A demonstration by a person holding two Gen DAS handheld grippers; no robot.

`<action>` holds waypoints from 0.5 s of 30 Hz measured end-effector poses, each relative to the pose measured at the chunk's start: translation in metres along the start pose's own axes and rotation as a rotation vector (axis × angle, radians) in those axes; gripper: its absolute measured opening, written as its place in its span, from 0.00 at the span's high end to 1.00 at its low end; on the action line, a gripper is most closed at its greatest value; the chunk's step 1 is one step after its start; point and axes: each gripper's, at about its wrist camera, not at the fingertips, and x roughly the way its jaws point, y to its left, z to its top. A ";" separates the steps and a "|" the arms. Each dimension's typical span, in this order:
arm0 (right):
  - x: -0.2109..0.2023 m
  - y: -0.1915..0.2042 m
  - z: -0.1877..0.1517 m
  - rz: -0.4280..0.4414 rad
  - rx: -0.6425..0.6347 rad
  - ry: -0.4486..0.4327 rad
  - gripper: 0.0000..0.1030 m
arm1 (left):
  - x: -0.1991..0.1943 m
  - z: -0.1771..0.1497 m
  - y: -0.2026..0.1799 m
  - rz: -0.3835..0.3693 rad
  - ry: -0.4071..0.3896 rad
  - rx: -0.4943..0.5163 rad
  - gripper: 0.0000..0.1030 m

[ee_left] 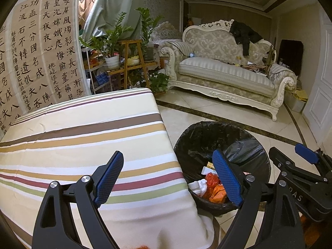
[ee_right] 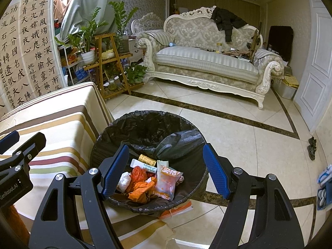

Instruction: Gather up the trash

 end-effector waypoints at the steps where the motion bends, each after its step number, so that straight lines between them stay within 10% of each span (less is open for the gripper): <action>1: 0.001 0.000 0.000 0.000 0.001 0.000 0.30 | 0.000 0.000 0.000 0.003 -0.005 -0.003 0.17; 15: 0.004 0.029 0.006 0.035 -0.047 0.012 0.26 | 0.011 0.001 0.032 0.043 0.038 -0.027 0.17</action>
